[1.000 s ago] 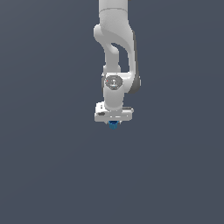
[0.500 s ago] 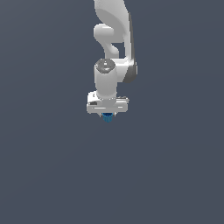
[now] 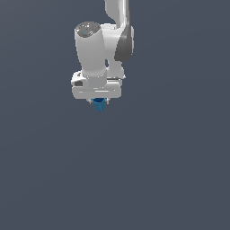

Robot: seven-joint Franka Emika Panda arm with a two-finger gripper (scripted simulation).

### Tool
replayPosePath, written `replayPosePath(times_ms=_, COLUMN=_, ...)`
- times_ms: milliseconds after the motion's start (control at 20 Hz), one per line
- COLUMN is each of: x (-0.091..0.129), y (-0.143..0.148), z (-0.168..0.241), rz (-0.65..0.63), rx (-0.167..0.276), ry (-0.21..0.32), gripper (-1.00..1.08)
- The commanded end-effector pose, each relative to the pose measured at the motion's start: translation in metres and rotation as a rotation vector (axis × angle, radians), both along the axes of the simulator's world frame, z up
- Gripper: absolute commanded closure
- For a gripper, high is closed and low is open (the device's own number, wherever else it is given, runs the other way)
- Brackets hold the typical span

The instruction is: Pick up the object and move it to a goal position.

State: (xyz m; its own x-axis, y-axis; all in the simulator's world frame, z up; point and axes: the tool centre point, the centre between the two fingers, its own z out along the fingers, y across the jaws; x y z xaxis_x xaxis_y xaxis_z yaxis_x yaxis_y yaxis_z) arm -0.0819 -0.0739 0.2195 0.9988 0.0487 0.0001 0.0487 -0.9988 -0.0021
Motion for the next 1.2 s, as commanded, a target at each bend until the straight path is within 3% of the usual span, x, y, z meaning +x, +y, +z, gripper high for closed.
replayPosePath(times_ms=0, x=-0.004, y=-0.013, z=0.028, rz=0.0, rx=0.001, ry=0.0, gripper=1.08)
replayPosePath(times_ms=750, x=-0.021, y=-0.089, z=0.181, rz=0.0, rx=0.0, ry=0.0, gripper=1.08)
replayPosePath(times_ms=1150, x=-0.024, y=-0.116, z=0.236, rz=0.0, rx=-0.002, ry=0.0, gripper=1.08)
